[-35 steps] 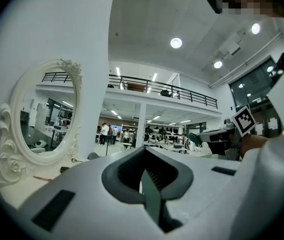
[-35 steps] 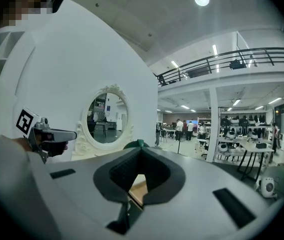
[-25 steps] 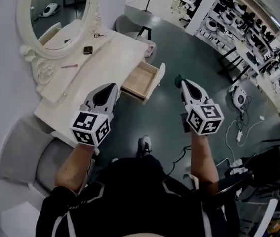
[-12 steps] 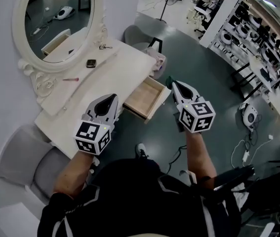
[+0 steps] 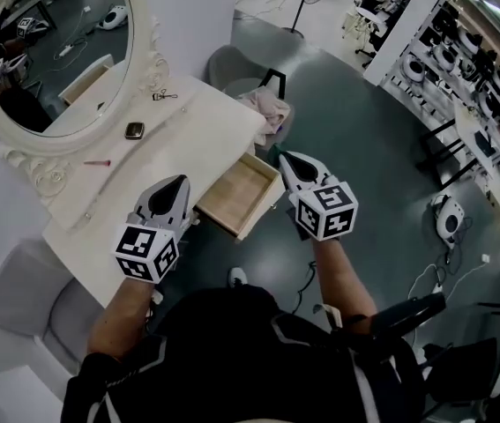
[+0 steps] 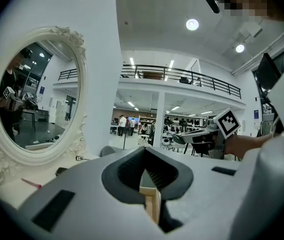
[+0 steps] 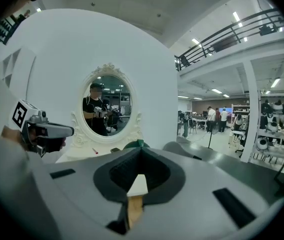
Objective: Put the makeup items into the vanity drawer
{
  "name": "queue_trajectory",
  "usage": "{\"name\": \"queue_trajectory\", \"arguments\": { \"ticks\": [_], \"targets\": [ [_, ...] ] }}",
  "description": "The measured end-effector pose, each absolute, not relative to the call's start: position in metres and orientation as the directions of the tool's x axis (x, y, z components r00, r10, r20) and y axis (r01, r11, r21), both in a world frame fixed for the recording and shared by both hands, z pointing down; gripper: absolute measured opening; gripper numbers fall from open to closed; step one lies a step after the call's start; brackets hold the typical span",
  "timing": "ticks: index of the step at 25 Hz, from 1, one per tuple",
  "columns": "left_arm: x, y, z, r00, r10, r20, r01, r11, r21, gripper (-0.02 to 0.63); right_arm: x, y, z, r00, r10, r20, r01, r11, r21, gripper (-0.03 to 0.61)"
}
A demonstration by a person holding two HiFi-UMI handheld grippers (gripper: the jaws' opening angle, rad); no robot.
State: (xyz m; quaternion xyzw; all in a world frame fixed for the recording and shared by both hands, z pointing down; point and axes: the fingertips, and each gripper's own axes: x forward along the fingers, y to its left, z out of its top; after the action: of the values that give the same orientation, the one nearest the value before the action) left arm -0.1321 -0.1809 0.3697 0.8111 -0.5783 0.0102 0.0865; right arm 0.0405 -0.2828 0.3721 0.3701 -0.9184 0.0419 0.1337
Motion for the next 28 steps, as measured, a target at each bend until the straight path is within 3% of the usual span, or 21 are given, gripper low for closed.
{"name": "queue_trajectory", "arguments": {
  "ticks": [12, 28],
  "targets": [
    [-0.116, -0.255, 0.398, 0.189, -0.967, 0.173, -0.978, -0.170, 0.120, 0.003, 0.034, -0.372, 0.429, -0.770, -0.544, 0.334, -0.563, 0.825, 0.046, 0.005],
    [-0.134, -0.290, 0.435, 0.170, -0.960, 0.225, -0.981, -0.142, 0.135, 0.003, -0.007, -0.414, 0.546, -0.753, -0.417, 0.509, -0.473, 0.881, 0.022, 0.005]
  ]
}}
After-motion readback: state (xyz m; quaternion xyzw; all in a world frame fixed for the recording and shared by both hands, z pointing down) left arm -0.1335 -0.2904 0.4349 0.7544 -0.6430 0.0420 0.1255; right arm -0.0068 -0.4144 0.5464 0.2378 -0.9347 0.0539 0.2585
